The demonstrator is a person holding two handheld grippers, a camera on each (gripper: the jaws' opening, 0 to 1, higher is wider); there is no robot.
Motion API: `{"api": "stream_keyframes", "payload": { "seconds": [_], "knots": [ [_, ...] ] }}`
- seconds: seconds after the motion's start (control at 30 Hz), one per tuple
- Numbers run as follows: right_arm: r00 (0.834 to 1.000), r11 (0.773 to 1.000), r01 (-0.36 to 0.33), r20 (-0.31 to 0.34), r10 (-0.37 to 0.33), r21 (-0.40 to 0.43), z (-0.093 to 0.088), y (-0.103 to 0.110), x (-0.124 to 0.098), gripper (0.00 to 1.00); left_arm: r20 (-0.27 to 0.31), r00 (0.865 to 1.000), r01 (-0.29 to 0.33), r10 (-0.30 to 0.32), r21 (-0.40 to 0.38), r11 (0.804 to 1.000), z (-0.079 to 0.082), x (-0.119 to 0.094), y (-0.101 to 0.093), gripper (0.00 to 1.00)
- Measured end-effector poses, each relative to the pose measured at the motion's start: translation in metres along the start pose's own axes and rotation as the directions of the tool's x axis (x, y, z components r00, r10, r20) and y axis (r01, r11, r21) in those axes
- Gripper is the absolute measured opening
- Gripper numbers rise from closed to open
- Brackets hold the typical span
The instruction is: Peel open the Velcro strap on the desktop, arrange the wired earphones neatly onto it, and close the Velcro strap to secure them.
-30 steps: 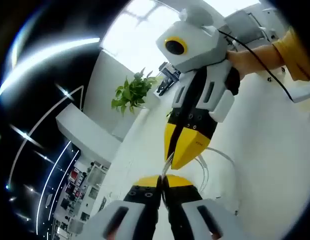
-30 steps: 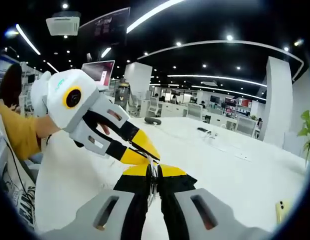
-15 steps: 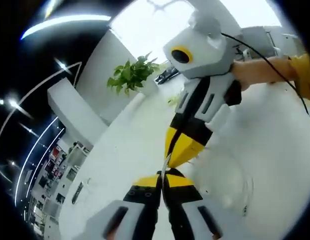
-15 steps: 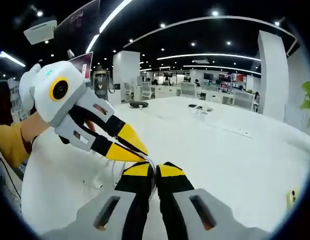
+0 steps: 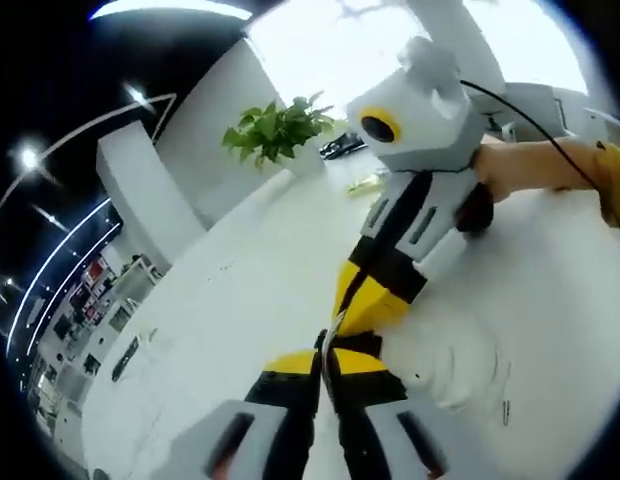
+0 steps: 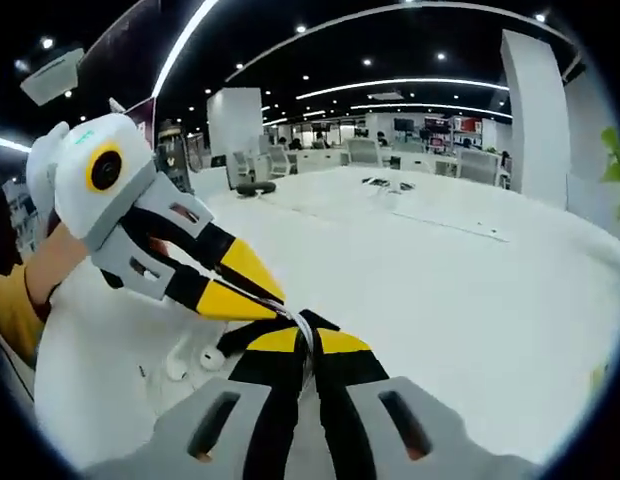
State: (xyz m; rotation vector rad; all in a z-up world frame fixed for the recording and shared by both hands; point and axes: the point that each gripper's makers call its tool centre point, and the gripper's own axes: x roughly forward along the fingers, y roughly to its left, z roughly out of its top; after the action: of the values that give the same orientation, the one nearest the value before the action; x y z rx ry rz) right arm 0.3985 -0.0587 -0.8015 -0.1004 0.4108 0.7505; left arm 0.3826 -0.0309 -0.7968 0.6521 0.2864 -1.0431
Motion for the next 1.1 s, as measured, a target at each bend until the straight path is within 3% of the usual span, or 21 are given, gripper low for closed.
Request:
{"api": "stream_keyframes", "payload": {
  "seconds": [0.23, 0.37, 0.43, 0.53, 0.6, 0.7, 0.77, 0.87, 0.97, 1.1],
  "knots": [
    [1.000, 0.998, -0.007, 0.025, 0.005, 0.067, -0.001, -0.001, -0.003, 0.08, 0.034, 0.999, 0.010, -0.007, -0.086, 0.996, -0.004, -0.003, -0.002, 0.09],
    [1.000, 0.999, 0.018, 0.012, -0.019, 0.030, -0.003, -0.004, -0.004, 0.10, 0.039, 0.999, -0.005, 0.009, -0.101, 0.995, -0.010, -0.004, -0.004, 0.09],
    [1.000, 1.000, 0.014, 0.013, -0.014, -0.022, -0.002, -0.001, -0.007, 0.10, 0.050, 0.999, -0.001, 0.008, -0.127, 0.992, -0.013, -0.004, -0.007, 0.10],
    [0.996, 0.987, 0.028, 0.086, -0.014, -0.161, 0.013, 0.006, -0.015, 0.10, 0.049, 0.999, 0.003, 0.003, -0.129, 0.992, -0.017, -0.006, -0.010, 0.10],
    [0.991, 0.964, 0.040, 0.134, -0.005, -0.262, 0.019, 0.012, -0.018, 0.10, 0.051, 0.999, 0.005, 0.003, -0.147, 0.989, -0.019, -0.008, -0.010, 0.10],
    [0.996, 0.935, 0.022, 0.087, 0.010, -0.355, 0.009, 0.020, -0.011, 0.11, 0.064, 0.998, 0.017, -0.006, -0.178, 0.984, -0.020, -0.007, -0.009, 0.10],
    [0.998, 0.890, 0.046, 0.058, -0.022, -0.454, 0.005, 0.016, -0.006, 0.12, 0.065, 0.998, 0.018, -0.006, -0.186, 0.982, -0.019, -0.007, -0.010, 0.10],
    [0.996, 0.854, 0.073, 0.089, -0.031, -0.516, 0.009, 0.016, -0.002, 0.13, 0.058, 0.998, 0.012, -0.003, -0.161, 0.987, -0.019, -0.006, -0.010, 0.11],
    [0.995, 0.861, 0.054, 0.102, -0.002, -0.506, 0.013, 0.019, 0.003, 0.16, 0.056, 0.998, 0.016, -0.008, -0.149, 0.989, -0.018, -0.005, -0.011, 0.12],
    [0.993, 0.880, 0.004, 0.104, 0.052, -0.476, 0.012, 0.025, 0.012, 0.15, 0.058, 0.998, 0.028, -0.020, -0.151, 0.988, -0.019, -0.001, 0.008, 0.13]
  ]
}}
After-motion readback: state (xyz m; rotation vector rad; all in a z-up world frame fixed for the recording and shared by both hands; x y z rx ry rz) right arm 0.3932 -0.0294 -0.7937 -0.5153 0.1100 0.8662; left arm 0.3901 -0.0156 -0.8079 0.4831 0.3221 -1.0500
